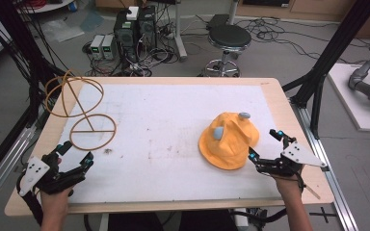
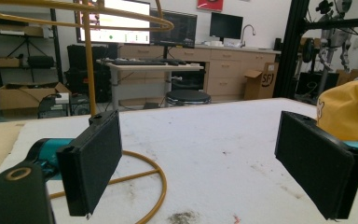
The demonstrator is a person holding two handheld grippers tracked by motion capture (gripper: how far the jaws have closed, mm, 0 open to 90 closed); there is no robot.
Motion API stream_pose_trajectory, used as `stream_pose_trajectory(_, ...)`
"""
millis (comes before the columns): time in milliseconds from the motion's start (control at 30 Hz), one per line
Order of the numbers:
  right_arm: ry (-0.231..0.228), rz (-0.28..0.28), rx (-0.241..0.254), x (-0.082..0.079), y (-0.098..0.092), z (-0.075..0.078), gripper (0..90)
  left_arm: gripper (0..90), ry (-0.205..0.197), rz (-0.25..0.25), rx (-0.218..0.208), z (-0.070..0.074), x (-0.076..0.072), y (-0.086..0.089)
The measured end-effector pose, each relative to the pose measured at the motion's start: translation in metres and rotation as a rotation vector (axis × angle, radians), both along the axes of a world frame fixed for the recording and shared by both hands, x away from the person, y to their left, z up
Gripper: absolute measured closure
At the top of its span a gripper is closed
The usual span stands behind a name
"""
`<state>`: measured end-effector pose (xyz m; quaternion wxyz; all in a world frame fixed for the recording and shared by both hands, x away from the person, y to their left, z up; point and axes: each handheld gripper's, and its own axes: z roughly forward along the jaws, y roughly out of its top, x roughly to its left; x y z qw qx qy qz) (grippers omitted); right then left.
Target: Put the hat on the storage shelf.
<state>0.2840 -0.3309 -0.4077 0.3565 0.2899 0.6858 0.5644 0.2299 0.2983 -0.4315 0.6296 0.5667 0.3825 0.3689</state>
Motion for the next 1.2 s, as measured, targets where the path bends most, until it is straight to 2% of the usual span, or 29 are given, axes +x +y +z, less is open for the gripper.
stream_pose_trajectory(167,0.046,0.009,-0.024,0.01,0.003,0.001,6.0,15.1,0.002,-0.002,0.004,0.0,0.001,0.0)
stream_pose_trajectory(367,0.079,-0.025,-0.066,0.024,0.01,-0.001,7.5,15.1,0.007,-0.005,0.002,-0.001,0.001,-0.001)
stream_pose_trajectory(433,0.094,-0.015,-0.074,0.028,0.014,-0.001,7.7,15.1,0.007,-0.005,0.001,-0.001,0.001,-0.001)
stream_pose_trajectory(500,0.103,0.003,-0.095,0.033,0.019,0.002,14.4,15.1,0.008,-0.005,0.001,-0.001,0.001,-0.001)
stream_pose_trajectory(700,0.137,0.017,-0.121,0.045,0.028,0.005,16.8,15.1,0.01,-0.009,0.005,-0.001,0.002,-0.002)
stream_pose_trajectory(733,0.155,0.023,-0.132,0.05,0.03,0.005,20.9,15.1,0.011,-0.009,0.005,-0.001,0.002,-0.002)
stream_pose_trajectory(967,0.19,0.034,-0.156,0.06,0.035,0.003,27.8,15.1,0.011,-0.01,0.002,-0.001,0.002,-0.002)
stream_pose_trajectory(1133,0.221,0.029,-0.178,0.064,0.04,-0.002,40.2,15.1,0.012,-0.011,0.002,-0.001,0.002,-0.002)
stream_pose_trajectory(1200,0.231,0.025,-0.178,0.066,0.041,-0.003,47.8,15.1,0.012,-0.011,0.003,-0.001,0.002,-0.002)
